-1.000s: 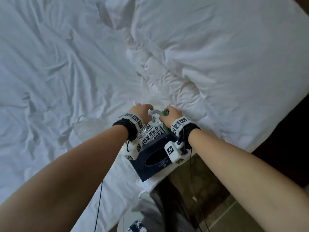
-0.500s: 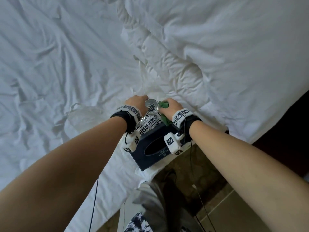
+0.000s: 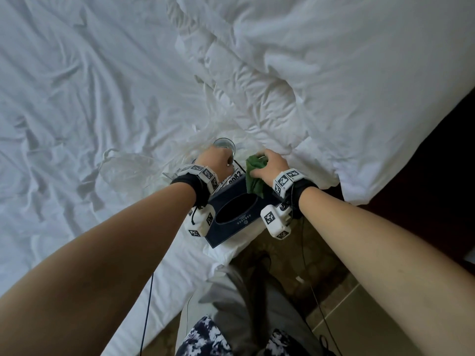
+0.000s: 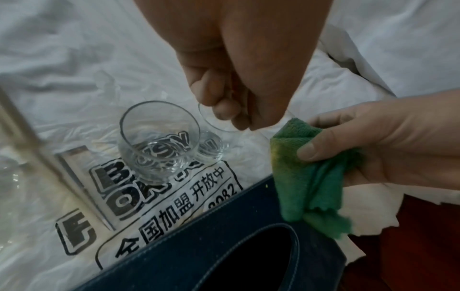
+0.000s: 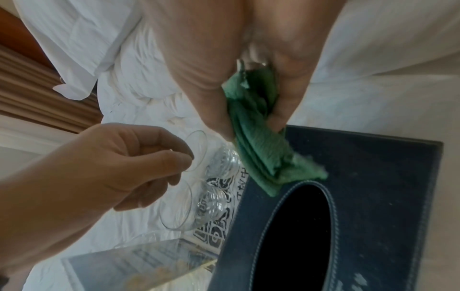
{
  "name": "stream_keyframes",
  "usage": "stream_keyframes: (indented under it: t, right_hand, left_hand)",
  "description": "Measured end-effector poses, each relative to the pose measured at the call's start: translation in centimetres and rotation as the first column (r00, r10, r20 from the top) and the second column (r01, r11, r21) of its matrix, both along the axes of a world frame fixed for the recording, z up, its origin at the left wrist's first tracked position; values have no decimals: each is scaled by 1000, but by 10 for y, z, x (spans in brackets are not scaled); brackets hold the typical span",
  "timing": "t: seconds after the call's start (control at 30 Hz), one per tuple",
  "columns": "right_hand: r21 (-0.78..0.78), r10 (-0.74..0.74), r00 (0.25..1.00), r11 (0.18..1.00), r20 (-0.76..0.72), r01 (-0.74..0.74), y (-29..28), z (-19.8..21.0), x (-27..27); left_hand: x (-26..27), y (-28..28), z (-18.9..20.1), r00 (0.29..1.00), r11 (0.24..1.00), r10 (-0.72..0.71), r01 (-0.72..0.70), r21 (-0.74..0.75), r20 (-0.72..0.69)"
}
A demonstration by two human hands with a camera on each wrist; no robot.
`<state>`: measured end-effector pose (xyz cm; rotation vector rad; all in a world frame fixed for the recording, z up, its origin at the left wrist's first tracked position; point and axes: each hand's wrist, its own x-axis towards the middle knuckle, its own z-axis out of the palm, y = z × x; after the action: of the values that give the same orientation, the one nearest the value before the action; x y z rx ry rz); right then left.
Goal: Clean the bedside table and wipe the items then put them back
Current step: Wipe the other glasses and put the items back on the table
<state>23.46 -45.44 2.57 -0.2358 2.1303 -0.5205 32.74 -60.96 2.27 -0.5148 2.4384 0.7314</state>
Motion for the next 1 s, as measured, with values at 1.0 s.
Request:
stream_keyframes:
  t: [1.0]
  right_hand:
    - [-187, -276, 961, 945, -12, 269, 124, 25, 27]
  left_hand:
    - [12, 133, 32, 980, 946, 189, -197, 259, 56]
